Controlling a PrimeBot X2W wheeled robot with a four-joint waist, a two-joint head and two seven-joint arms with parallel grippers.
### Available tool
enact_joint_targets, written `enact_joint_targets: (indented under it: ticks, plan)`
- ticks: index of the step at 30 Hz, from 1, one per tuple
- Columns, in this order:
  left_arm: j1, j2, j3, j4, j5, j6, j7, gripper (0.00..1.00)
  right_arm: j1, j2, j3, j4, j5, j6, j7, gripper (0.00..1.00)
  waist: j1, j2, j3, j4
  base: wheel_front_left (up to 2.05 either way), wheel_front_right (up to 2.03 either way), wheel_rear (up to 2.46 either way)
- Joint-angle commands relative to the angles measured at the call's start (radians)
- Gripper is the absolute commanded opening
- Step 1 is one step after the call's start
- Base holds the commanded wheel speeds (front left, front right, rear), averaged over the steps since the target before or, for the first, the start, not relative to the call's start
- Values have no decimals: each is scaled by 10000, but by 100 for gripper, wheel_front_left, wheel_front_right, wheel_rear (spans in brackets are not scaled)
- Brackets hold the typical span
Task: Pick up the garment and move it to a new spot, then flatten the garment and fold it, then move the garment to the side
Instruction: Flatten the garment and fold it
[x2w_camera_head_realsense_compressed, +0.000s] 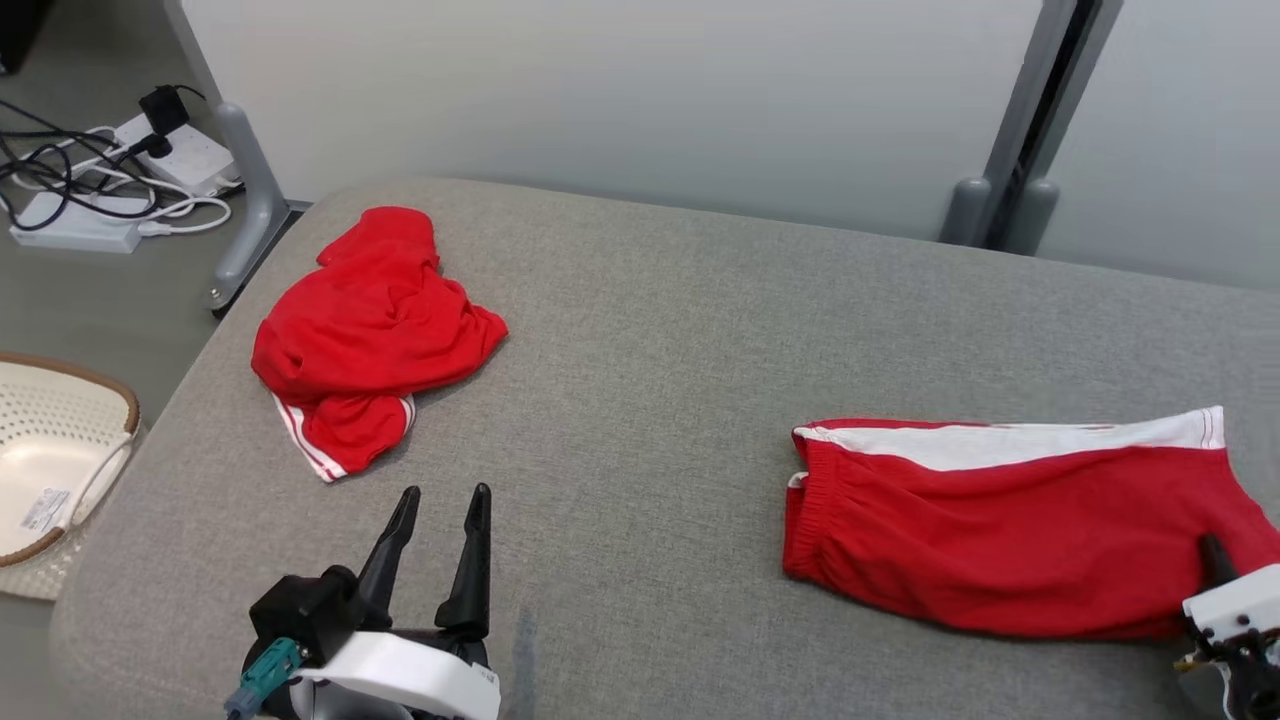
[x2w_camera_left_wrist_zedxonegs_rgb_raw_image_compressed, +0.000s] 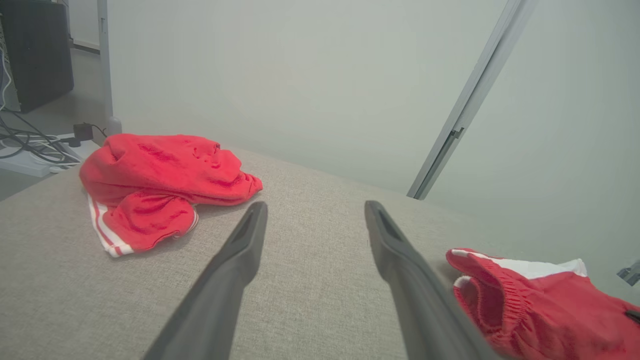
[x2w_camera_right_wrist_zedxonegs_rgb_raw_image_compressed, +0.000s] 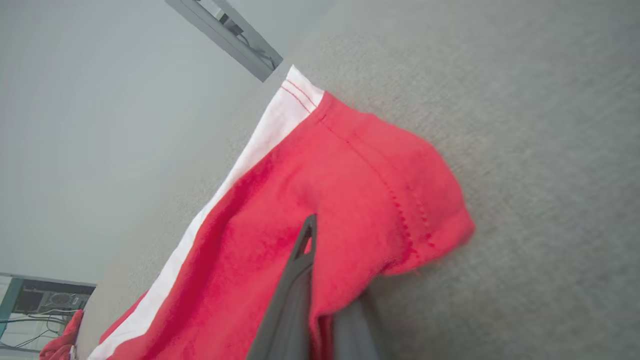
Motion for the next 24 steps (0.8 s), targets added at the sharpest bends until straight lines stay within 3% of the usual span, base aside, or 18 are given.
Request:
enact_joint_targets:
  ticks: [1, 17, 24]
  plan:
    - [46, 43, 84, -6, 86, -34, -49, 100, 150, 7, -42, 60, 90, 1, -99, 0, 0, -1, -163, -209, 0, 0, 0]
    - [173, 43, 129, 72, 295, -167, -49, 100, 97, 386, 93, 1072, -67, 1, -636, 0, 0, -1, -512, -850, 0, 0, 0]
    - [286, 45, 241, 161, 74, -144, -49, 100, -98, 373, 482, 723, -718, 1, -955, 0, 0, -1, -557, -828, 0, 0, 0]
